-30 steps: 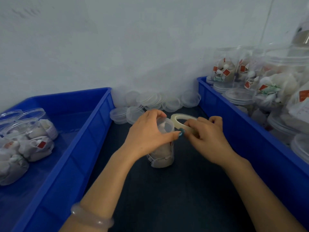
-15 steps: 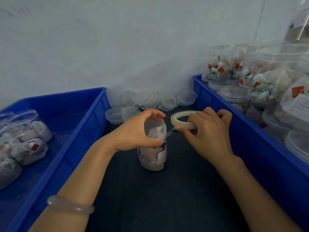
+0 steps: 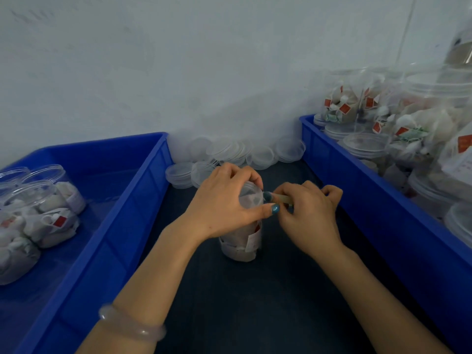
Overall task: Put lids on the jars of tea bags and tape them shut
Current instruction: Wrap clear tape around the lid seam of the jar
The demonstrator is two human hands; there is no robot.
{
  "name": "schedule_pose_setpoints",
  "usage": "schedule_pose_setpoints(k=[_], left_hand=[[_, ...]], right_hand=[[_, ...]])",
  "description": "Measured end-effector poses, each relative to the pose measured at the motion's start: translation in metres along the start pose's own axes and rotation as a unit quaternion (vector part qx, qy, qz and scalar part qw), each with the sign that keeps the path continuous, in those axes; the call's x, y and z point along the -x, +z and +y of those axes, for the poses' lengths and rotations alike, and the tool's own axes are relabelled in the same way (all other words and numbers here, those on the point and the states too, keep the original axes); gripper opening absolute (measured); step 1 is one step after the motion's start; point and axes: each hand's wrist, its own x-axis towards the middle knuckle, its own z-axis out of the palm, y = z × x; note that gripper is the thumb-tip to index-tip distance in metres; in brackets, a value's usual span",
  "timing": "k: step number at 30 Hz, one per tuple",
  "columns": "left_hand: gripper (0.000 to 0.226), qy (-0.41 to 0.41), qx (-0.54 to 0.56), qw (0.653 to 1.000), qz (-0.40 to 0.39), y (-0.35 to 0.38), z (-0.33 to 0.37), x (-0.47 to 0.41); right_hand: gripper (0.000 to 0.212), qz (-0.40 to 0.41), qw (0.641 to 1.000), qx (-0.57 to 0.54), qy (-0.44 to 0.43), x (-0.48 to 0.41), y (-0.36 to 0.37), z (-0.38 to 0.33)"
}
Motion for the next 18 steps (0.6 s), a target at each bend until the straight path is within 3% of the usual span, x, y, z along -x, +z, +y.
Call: schedule_pose_setpoints(k=[8,11,14,18], left_hand=[[0.066,-0.016,0.016,1.000,0.001,-0.010,0.000,0.003],[0.061,-0.008,-0.007,1.000,-0.003,-0.011,0.002,0.007],[0.056,0.008,-0.077,0.996,0.047,0.003,0.008,0.015],[0.065,-0.012,-0.078,0.990,0.118,0.015,0.012,0.021]], right_hand=[[0.006,-0.088,0.988,-0.122,0.022,-0.005,0.000,0.002],[0.016,-0.072,0.992,-0.093,-0.034,-0.004,0.000,0.002],[0.034,-0.038,0.996,-0.070,-0.036,-0.003,0.002,-0.001],[0.016,0.004,0.998,-0.065,-0.025,0.001,0.005,-0.003]])
